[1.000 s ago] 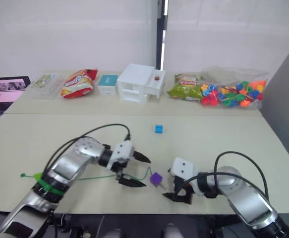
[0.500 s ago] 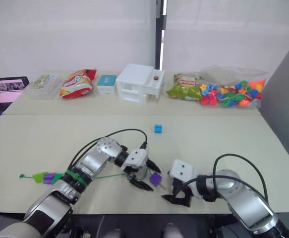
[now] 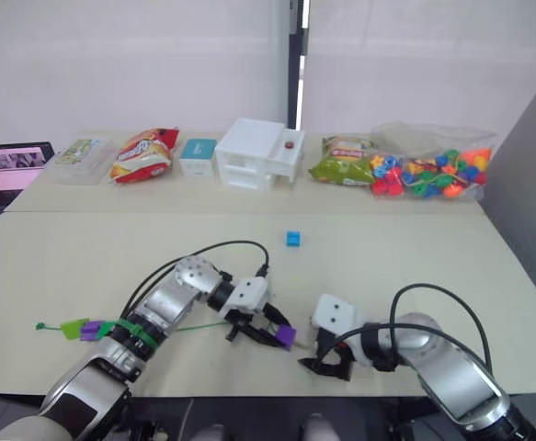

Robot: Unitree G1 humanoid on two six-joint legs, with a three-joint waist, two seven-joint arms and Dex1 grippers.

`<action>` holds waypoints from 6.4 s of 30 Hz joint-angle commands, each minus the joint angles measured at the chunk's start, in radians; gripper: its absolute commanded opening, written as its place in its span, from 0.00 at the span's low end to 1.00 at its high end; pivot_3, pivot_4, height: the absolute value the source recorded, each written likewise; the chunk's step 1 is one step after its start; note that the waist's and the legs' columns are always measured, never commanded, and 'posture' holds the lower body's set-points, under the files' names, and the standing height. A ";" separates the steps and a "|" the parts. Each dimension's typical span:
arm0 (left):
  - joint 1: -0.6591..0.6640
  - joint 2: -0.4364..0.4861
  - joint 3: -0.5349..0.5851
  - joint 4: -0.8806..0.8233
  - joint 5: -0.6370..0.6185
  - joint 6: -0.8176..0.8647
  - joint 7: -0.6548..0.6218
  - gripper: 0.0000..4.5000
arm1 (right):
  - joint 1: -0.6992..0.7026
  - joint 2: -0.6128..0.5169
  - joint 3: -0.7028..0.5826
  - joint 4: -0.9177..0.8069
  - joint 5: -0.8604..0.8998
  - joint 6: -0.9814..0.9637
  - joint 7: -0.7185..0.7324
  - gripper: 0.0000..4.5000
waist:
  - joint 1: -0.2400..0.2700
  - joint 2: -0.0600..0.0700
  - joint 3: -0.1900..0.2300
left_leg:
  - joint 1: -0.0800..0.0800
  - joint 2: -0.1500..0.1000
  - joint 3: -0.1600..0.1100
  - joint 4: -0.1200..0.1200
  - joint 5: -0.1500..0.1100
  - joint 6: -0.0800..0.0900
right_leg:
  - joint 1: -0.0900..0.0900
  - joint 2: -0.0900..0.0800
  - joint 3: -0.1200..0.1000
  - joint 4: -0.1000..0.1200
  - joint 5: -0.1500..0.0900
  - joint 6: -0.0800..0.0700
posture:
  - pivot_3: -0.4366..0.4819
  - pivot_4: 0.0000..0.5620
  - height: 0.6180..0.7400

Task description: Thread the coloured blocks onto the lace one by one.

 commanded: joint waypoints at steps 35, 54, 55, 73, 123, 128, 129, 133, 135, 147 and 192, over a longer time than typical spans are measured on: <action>0.420 0.652 0.382 -0.324 -0.086 0.187 0.013 0.26 | -0.103 -0.028 0.065 0.104 -0.053 -0.182 0.149 0.00 | -0.024 0.000 0.000 | 0.002 0.001 0.000 -0.002 0.000 0.000 | -0.001 0.000 0.000 0.004 0.000 0.000 | 0.48 0.27 1.00; 0.526 0.823 0.462 -0.018 -0.061 -0.098 -0.048 0.26 | -0.131 -0.004 0.073 0.146 -0.064 -0.208 0.173 0.00 | -0.041 0.003 0.000 | 0.004 0.003 0.002 -0.003 0.000 0.000 | -0.002 0.002 0.000 0.005 0.000 -0.001 | 0.48 0.27 1.00; 0.522 0.820 0.463 -0.021 -0.068 -0.093 -0.050 0.26 | -0.133 0.000 0.074 0.148 -0.065 -0.208 0.173 0.00 | -0.041 0.003 0.000 | 0.004 0.003 0.002 -0.003 0.000 0.000 | -0.002 0.002 0.000 0.005 0.000 -0.001 | 0.48 0.27 1.00; 0.304 0.804 0.504 -0.472 -0.383 0.464 -0.059 0.99 | -0.148 0.069 0.091 0.141 -0.071 -0.173 0.150 0.00 | -0.029 0.002 0.002 | 0.002 0.002 0.001 -0.002 0.000 0.001 | -0.003 0.001 0.000 0.005 0.000 -0.001 | 0.48 0.27 1.00; 0.203 0.182 0.138 -0.331 -0.123 0.291 0.209 0.00 | -0.228 0.134 0.148 0.058 -0.071 -0.007 0.098 0.00 | -0.024 0.001 0.001 | 0.002 0.000 -0.001 -0.001 0.000 0.001 | -0.002 0.000 0.000 0.005 0.000 -0.001 | 0.48 0.27 1.00; 0.193 0.180 0.157 -0.316 -0.127 0.294 0.210 0.00 | -0.220 0.142 0.136 0.033 -0.037 0.006 0.102 0.00 | -0.024 0.001 0.001 | 0.002 0.001 -0.001 -0.001 0.000 0.001 | -0.002 0.000 0.000 0.005 0.000 -0.001 | 0.48 0.27 1.00; 0.191 0.183 0.162 -0.313 -0.128 0.292 0.209 0.00 | -0.218 0.147 0.127 0.029 -0.033 0.013 0.093 0.07 | -0.025 0.001 0.001 | 0.002 0.001 -0.001 -0.001 0.000 0.001 | -0.002 0.000 0.000 0.005 0.000 -0.001 | 0.48 0.27 1.00; 0.197 0.210 0.181 -0.310 -0.130 0.287 0.196 0.00 | -0.203 0.145 0.093 0.003 -0.017 0.044 0.072 0.36 | -0.025 0.001 0.001 | 0.002 0.001 -0.001 -0.001 0.000 0.001 | -0.002 0.000 0.000 0.005 0.000 -0.001 | 0.48 0.27 1.00; 0.204 0.231 0.194 -0.319 -0.137 0.291 0.190 0.00 | -0.182 0.135 0.065 -0.013 -0.006 0.058 0.057 0.52 | -0.025 0.001 0.001 | 0.002 0.001 -0.001 -0.001 0.000 0.001 | -0.002 0.000 0.000 0.005 0.000 -0.001 | 0.48 0.27 1.00; 0.342 0.384 0.338 -0.509 -0.218 0.421 0.225 0.00 | -0.109 0.509 -0.147 -0.010 -0.010 0.193 -0.435 0.99 | -0.027 0.002 0.001 | 0.002 0.001 -0.001 -0.003 0.000 0.000 | -0.003 0.001 0.000 0.006 0.000 -0.001 | 0.48 0.27 1.00; 0.507 0.470 0.439 -0.659 -0.278 0.476 0.331 0.00 | -0.557 0.991 -0.206 1.123 -0.163 -0.629 -0.902 0.43 | -0.081 0.002 0.001 | 0.004 0.001 -0.001 -0.012 0.001 -0.002 | -0.007 0.000 0.000 0.006 0.001 -0.002 | 0.48 0.27 1.00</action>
